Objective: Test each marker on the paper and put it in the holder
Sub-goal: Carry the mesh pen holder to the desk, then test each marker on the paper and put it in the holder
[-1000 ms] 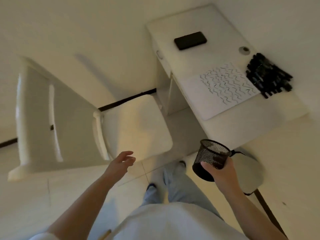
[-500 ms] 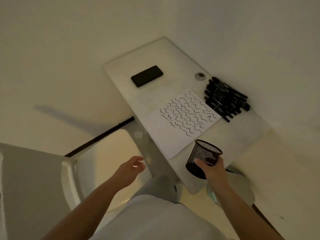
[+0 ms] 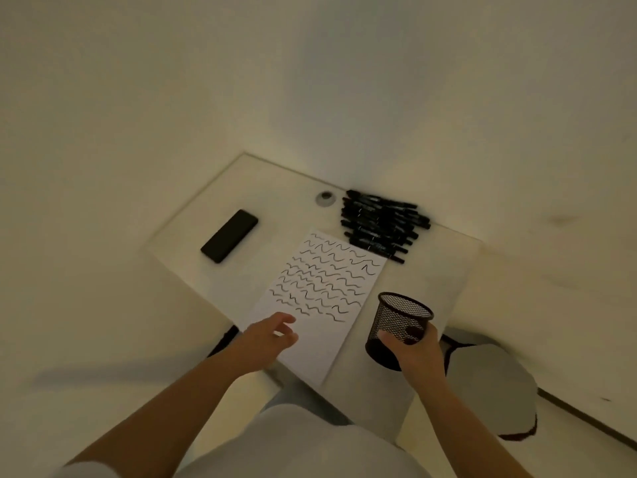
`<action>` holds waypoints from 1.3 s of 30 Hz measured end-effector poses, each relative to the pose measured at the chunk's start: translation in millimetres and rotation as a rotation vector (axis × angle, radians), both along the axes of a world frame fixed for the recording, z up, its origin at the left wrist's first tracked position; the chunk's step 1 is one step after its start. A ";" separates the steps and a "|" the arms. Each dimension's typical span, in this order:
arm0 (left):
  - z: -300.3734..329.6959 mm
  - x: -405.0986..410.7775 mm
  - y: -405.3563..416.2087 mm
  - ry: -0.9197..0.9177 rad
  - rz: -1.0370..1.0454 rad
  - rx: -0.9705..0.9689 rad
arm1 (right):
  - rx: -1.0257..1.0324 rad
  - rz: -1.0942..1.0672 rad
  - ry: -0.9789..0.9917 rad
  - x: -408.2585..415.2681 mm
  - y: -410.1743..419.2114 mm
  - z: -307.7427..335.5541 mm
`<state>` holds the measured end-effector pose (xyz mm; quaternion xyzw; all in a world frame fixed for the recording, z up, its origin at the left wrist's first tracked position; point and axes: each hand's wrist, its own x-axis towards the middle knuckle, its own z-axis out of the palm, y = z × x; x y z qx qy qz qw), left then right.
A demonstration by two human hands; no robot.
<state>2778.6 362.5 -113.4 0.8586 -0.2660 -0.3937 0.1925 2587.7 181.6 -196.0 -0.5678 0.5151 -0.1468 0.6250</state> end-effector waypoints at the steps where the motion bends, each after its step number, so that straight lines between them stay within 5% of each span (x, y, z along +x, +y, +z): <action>1: -0.8 5.4 -9.7 -0.004 -0.049 0.018 | -0.004 -0.017 -0.004 1.5 -0.8 0.1; 10: -44.9 75.9 -79.0 -0.114 -0.507 0.086 | -0.183 -0.290 0.130 33.8 -3.2 -2.3; 21: -111.3 174.4 -143.4 -0.445 -1.038 -0.228 | -0.276 -0.708 0.314 107.7 -2.8 -18.4; 39: -142.4 162.0 -156.7 -0.606 -0.993 -0.428 | -0.530 -0.718 0.256 113.8 -26.0 -52.3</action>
